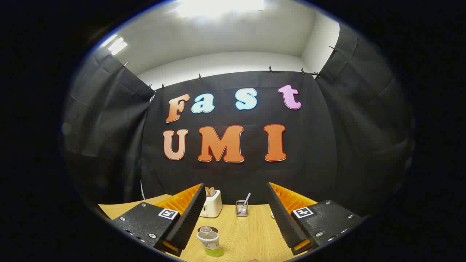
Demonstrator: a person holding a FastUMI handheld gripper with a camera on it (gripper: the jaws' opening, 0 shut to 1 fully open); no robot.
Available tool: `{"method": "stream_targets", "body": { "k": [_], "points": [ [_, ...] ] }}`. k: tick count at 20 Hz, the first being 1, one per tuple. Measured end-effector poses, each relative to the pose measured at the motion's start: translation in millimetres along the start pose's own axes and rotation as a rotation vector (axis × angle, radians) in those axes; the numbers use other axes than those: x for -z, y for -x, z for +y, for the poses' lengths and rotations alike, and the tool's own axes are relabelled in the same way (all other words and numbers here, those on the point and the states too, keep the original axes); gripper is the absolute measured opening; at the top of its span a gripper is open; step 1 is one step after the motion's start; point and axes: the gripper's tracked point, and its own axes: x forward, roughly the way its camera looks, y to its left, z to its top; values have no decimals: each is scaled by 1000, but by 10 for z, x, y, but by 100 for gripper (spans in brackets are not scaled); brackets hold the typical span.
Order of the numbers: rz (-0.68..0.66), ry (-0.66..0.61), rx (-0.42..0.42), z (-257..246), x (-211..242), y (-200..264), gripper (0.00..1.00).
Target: Take the bottle from table, then pour the juice into the cup, finally place the bottle on the coaster
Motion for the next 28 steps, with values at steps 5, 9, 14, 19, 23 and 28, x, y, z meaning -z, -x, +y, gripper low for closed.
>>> {"method": "stream_targets", "body": {
  "k": [5,9,14,19,23,28],
  "points": [
    [1,-7,-2,-9,-9,-16,98],
    [0,-3,5,-74,-14,-16,98],
    [-3,-28,16,-170,-65,-5,98],
    [-29,-47,37,-316,-131,6,98],
    [-37,-57,47,-428,-164,21,98],
    [-40,-69,39,-428,-178,24,98]
  ]
}}
